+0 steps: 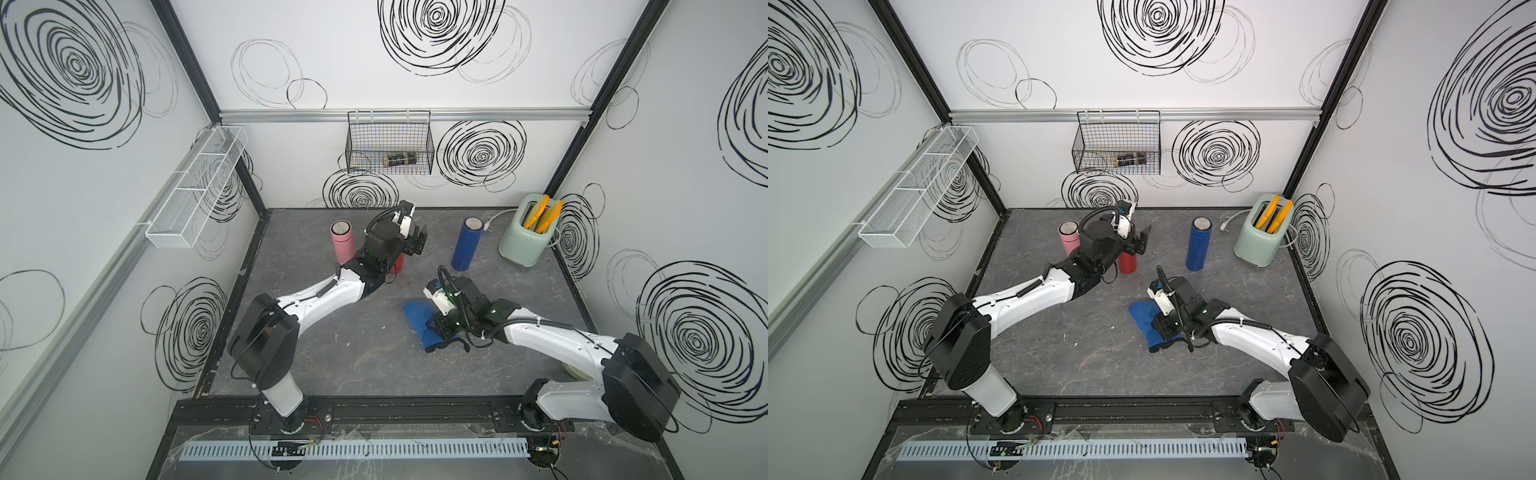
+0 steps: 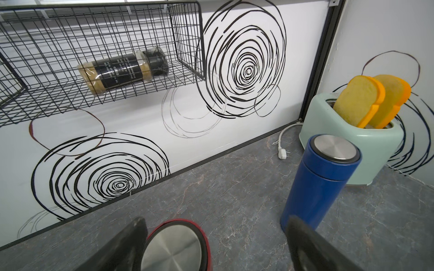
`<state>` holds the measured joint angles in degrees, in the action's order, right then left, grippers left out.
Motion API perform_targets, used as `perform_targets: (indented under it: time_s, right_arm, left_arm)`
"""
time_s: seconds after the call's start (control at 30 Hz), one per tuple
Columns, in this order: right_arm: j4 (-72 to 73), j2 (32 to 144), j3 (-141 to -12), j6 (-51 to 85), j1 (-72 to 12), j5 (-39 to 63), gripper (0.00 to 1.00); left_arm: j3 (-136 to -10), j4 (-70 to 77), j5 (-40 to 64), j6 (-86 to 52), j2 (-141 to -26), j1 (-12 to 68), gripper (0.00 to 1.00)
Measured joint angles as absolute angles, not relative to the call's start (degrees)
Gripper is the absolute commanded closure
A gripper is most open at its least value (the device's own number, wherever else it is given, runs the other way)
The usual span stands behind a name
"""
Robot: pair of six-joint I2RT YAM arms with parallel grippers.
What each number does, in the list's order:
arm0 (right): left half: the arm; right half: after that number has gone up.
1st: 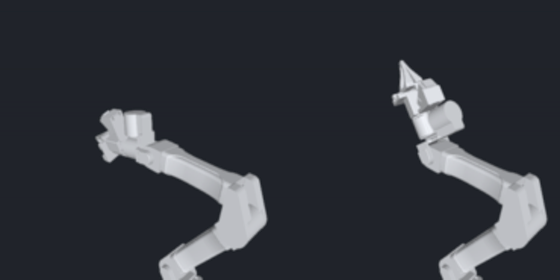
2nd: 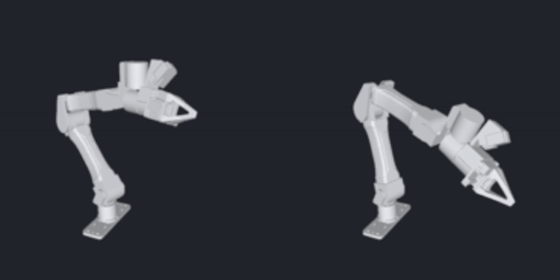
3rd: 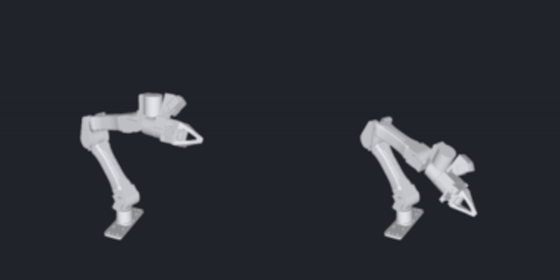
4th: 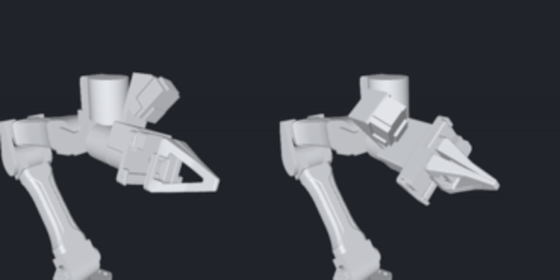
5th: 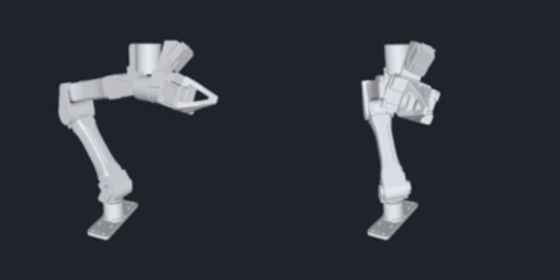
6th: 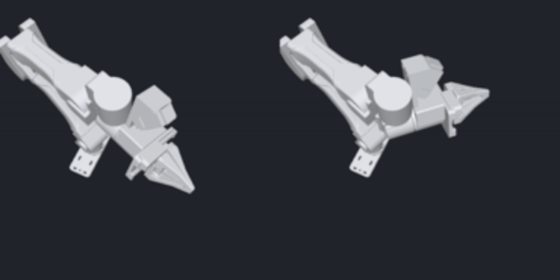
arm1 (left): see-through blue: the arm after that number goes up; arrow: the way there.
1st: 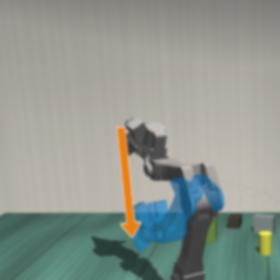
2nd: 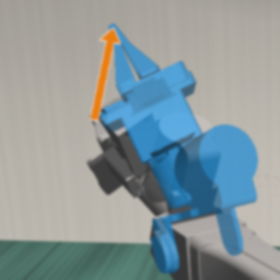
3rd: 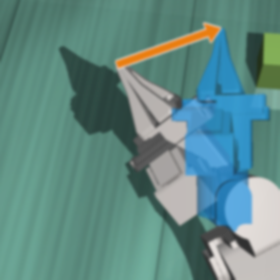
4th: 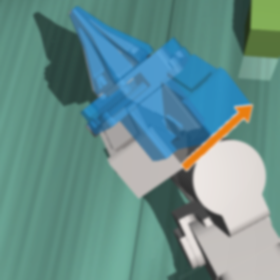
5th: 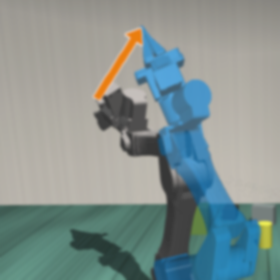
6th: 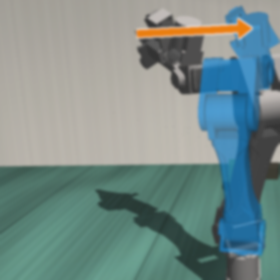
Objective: Wipe the surface of the thermos
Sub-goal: Place the cleaning item at the center of the board.
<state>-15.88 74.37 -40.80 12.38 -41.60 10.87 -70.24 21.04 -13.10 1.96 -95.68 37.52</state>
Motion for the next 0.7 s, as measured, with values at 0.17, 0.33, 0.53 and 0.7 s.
perform_targets:
  time_s: [0.17, 0.33, 0.53, 0.7]
  right_arm:
    - [-16.7, 74.4, -39.1, 13.4, -40.7, 9.5, 0.05]
    - [-17.8, 75.0, -38.9, 13.9, -40.6, 8.8, 0.02]
    - [-20.6, 74.1, -40.1, 15.0, -40.5, 6.8, 0.02]
    - [-25.8, 71.2, -48.3, 15.1, -40.5, 4.3, 0.02]
  left_arm:
    - [-70.8, 19.1, -13.2, 2.1, -94.0, 37.8, 0.04]
    - [-70.8, 16.6, -13.8, 2.2, -90.6, 37.9, 0.04]
    - [-70.8, 14.1, -14.7, 2.2, -85.1, 37.9, 0.04]
    - [-69.4, 12.4, -14.7, 1.8, -79.6, 38.0, 0.04]
